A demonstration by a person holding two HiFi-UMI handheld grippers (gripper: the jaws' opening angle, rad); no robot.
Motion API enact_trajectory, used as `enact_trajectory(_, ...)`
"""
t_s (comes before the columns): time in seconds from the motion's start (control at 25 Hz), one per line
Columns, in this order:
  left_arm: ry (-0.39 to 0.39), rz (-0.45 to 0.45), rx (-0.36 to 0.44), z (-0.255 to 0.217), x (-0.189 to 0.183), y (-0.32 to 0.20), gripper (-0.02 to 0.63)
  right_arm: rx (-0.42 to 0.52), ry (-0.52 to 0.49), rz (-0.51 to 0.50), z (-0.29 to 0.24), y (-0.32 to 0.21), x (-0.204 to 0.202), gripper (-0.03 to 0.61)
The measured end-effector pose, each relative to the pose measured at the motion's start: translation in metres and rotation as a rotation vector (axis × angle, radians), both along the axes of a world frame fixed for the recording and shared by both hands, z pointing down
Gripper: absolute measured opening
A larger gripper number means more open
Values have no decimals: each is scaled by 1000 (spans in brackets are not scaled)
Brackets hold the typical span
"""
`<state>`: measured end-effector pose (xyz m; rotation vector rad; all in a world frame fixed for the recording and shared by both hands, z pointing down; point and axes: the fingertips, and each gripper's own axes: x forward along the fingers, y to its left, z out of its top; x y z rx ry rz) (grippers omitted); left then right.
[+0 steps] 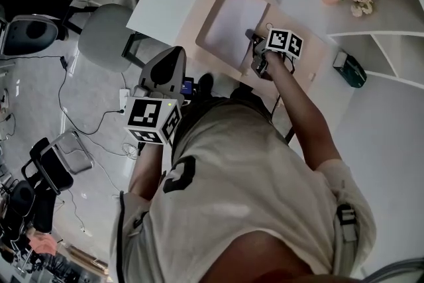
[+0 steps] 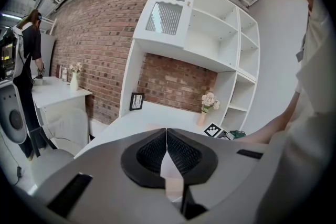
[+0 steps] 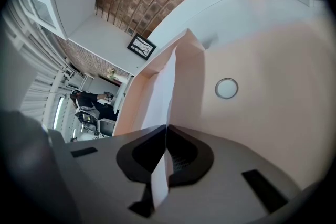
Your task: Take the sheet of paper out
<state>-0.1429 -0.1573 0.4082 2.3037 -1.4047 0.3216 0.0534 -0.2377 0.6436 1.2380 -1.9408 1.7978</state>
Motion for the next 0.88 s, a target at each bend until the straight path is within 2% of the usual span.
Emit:
enact_trajectory(0.44,3,-12,0,4,-5,3,17,11,19,-4,-1,4,5,26)
enact_trajectory(0.88,30,37,21,2,-1,-1,17,15,49,31,-6,12,20,27)
